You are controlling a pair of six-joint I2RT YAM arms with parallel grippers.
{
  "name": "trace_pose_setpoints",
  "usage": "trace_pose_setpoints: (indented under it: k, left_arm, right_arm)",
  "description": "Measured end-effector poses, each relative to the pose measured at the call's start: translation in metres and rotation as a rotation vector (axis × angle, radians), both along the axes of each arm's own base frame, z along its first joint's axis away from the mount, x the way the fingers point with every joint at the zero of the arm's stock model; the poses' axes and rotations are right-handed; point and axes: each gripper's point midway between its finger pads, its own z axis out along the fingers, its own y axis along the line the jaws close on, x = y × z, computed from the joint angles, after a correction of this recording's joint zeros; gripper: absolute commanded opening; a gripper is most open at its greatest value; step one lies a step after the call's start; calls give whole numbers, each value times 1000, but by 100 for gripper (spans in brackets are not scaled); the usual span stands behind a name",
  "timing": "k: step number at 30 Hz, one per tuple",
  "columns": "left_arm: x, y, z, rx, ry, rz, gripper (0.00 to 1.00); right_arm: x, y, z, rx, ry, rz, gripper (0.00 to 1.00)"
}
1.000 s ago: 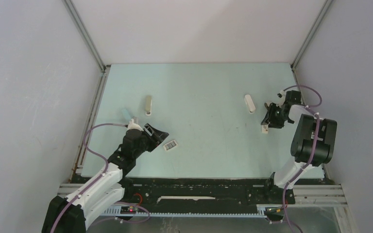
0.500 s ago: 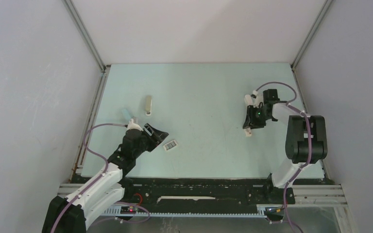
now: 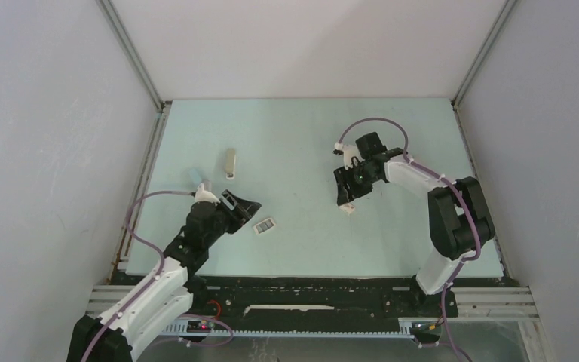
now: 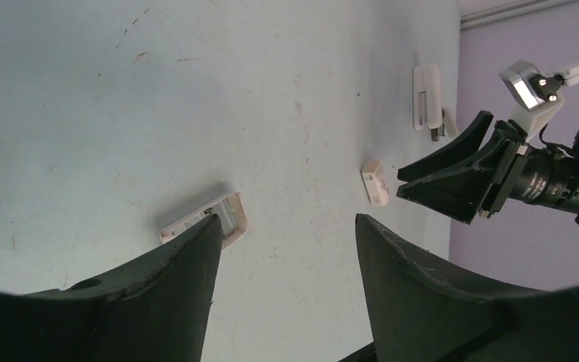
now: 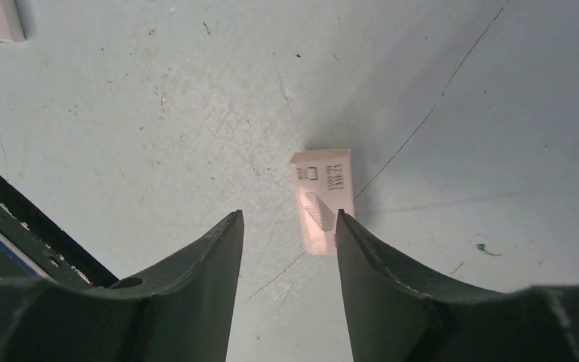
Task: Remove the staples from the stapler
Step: Move the shell to the center of the board.
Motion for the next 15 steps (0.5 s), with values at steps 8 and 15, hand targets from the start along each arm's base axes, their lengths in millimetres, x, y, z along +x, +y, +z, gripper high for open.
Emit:
trace_pose_setpoints:
  k: [8, 15]
  left_arm:
    - [-4, -3, 17, 43, -106, -81, 77]
    - [-10, -15, 28, 114, -219, -229, 87]
  right_arm:
    - [-2, 0, 15, 8, -40, 52, 59]
    - [-12, 11, 86, 176, -222, 234, 59]
